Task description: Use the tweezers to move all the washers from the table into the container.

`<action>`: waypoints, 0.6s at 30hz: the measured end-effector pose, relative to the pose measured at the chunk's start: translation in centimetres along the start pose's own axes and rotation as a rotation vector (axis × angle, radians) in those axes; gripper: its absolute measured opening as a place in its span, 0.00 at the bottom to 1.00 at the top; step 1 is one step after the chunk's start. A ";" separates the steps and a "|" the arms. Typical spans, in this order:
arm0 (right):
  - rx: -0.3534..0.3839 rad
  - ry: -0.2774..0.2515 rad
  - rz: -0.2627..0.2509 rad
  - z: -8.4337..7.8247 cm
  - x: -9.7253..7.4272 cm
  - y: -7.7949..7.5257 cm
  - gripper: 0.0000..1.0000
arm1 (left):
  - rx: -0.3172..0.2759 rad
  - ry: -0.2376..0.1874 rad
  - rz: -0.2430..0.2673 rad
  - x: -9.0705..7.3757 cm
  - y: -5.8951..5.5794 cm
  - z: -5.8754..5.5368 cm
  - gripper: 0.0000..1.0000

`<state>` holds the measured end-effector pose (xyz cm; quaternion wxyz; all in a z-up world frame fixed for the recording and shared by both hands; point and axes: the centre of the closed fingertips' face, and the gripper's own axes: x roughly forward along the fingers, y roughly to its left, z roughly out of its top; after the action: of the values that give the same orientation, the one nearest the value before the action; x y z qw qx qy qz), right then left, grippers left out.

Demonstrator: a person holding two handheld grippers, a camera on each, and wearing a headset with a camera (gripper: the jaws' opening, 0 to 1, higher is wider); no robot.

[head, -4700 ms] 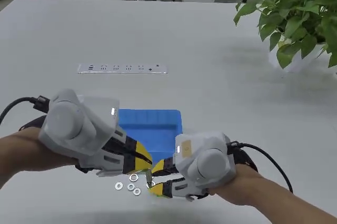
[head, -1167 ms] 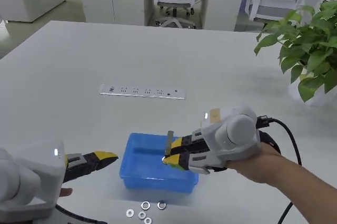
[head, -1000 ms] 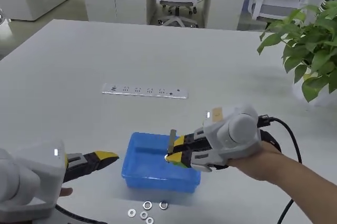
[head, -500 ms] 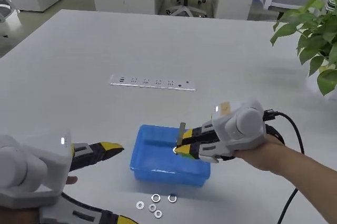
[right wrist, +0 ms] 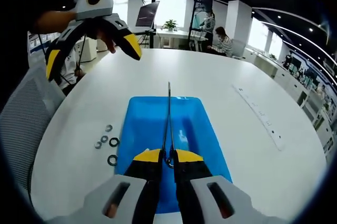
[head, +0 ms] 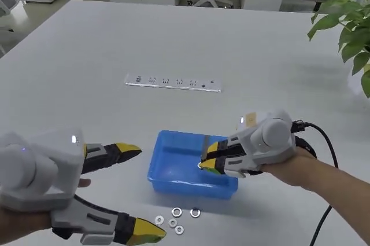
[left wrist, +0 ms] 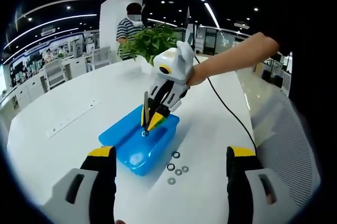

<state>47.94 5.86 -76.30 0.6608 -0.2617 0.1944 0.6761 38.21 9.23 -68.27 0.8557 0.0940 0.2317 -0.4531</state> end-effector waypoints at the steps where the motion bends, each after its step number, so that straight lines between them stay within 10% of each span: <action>1: 0.001 0.000 0.001 -0.1 0.0 0.0 0.10 | 0.005 -0.003 0.000 0.2 0.2 0.1 0.90; 18: -0.004 0.020 0.020 -0.8 0.6 0.4 0.10 | 0.106 0.022 -0.047 3.3 2.3 1.6 0.62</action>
<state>47.66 5.79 -77.33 0.6514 -0.2678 0.2022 0.6805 42.20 7.54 -68.52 0.8361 0.1386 0.2189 -0.4835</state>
